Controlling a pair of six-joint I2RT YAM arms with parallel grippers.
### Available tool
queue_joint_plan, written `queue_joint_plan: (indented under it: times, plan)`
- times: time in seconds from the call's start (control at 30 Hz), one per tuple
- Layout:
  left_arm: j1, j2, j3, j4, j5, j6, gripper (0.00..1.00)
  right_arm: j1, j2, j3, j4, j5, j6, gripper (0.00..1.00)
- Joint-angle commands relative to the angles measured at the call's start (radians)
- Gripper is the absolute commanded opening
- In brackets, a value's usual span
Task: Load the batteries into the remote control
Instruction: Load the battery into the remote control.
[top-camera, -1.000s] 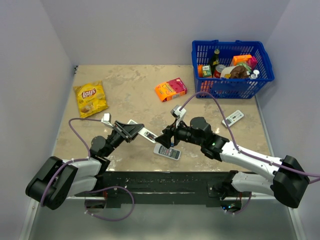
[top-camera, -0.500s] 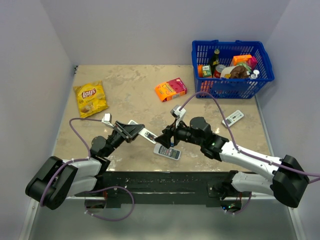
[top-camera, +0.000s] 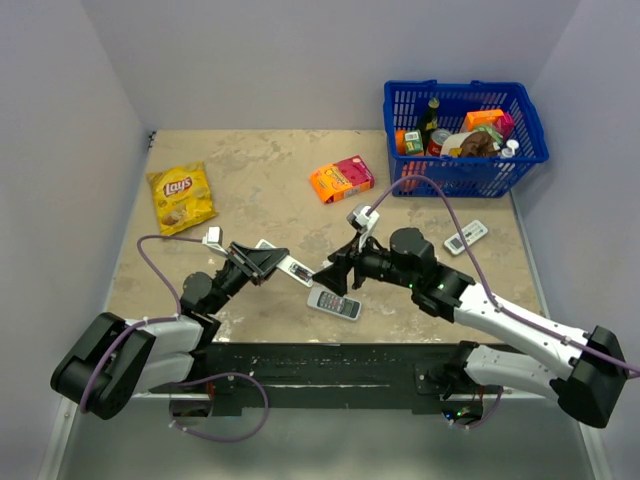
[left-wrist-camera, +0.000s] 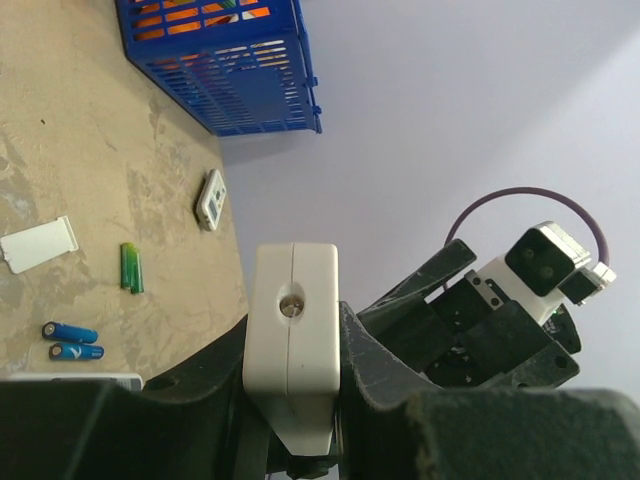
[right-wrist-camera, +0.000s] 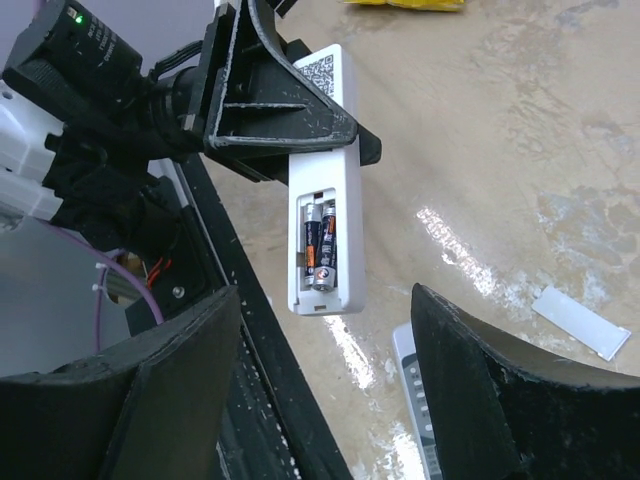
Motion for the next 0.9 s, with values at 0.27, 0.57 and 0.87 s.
queue_joint_plan:
  times: [0.27, 0.57, 0.87]
  plan:
    - [-0.004, -0.013, -0.021, 0.193, 0.021, 0.026, 0.0, -0.003, 0.027, 0.1, -0.158, 0.094, -0.014, 0.7]
    - [-0.005, -0.016, -0.024, 0.208, 0.029, 0.012, 0.0, -0.003, 0.088, 0.099, -0.118, 0.051, -0.028, 0.7]
    - [-0.005, -0.024, -0.023, 0.211, 0.032, 0.011, 0.0, -0.003, 0.11, 0.1, -0.115, 0.023, -0.036, 0.7]
